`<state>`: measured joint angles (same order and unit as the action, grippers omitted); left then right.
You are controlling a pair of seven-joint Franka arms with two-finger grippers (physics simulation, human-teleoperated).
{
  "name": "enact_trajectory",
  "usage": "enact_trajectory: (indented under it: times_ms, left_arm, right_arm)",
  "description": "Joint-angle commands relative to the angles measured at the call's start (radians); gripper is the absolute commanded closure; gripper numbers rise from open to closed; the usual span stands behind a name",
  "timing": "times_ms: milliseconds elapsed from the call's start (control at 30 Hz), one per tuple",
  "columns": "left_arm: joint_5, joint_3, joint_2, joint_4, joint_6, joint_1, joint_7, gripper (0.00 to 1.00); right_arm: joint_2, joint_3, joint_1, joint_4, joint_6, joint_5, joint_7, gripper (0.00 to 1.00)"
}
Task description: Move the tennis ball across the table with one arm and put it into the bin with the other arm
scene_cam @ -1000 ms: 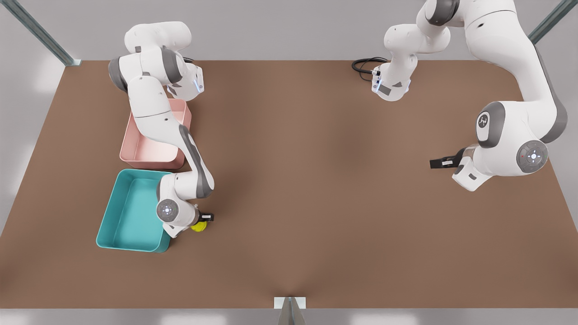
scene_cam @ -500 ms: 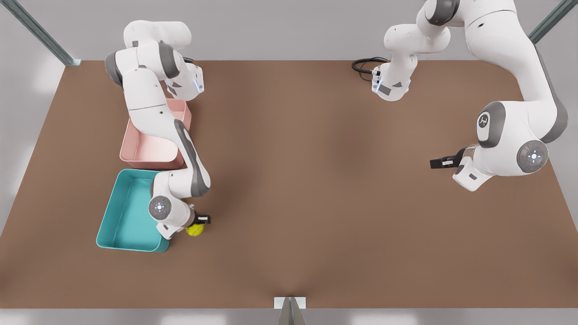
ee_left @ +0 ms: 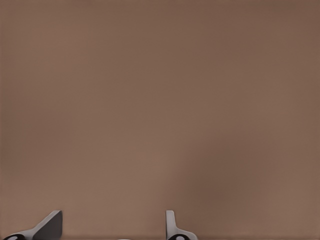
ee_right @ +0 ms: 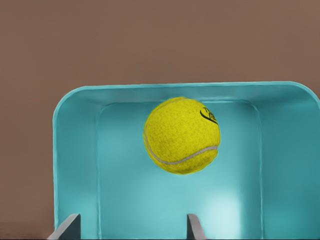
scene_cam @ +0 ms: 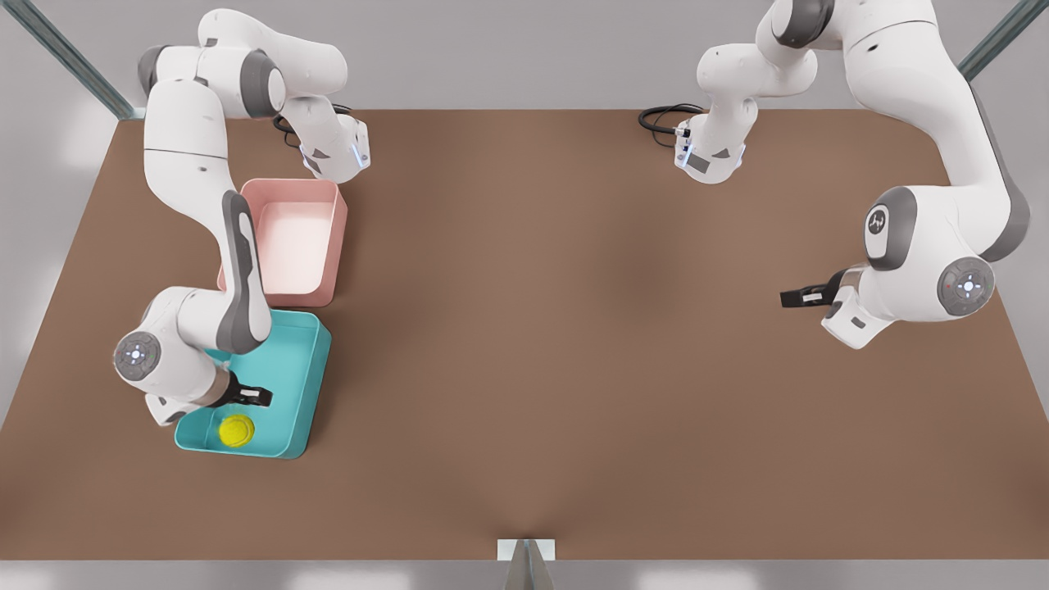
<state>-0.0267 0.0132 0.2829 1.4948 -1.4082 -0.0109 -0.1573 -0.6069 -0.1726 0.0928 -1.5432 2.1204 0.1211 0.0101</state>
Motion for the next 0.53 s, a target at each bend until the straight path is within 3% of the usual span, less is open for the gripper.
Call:
enact_trajectory:
  times_ms: [0,133,167,267,300,367,500]
  left_arm:
    - [0.001,0.001,-0.001,-0.001,-0.005,0.000,-0.002,0.00]
    - [0.001,0.001,-0.001,-0.001,-0.005,0.000,-0.002,0.00]
    - [0.001,0.001,-0.001,-0.001,-0.005,0.000,-0.002,0.00]
    - [0.001,0.001,-0.001,-0.002,-0.011,-0.001,-0.001,0.00]
    - [0.001,0.001,-0.001,-0.002,-0.011,-0.001,-0.002,0.00]
    - [0.001,-0.001,-0.002,-0.004,-0.009,-0.001,-0.002,0.00]
    - [-0.001,-0.001,-0.004,-0.002,0.000,0.000,-0.002,0.00]
  right_arm:
    - [0.006,-0.001,-0.001,-0.017,-0.033,0.005,0.171,0.00]
    - [0.021,0.001,0.001,0.000,-0.045,-0.017,0.201,0.00]
    - [0.058,0.002,0.004,-0.003,-0.146,-0.031,0.340,0.00]
    - [0.266,0.045,0.015,0.041,-0.513,-0.178,0.139,0.00]
    - [0.351,0.065,0.015,0.057,-0.554,-0.210,0.126,0.00]
    - [0.450,0.065,0.010,0.052,-0.583,-0.222,0.117,0.00]
    - [0.464,0.065,-0.001,0.057,-0.589,-0.202,0.076,0.00]
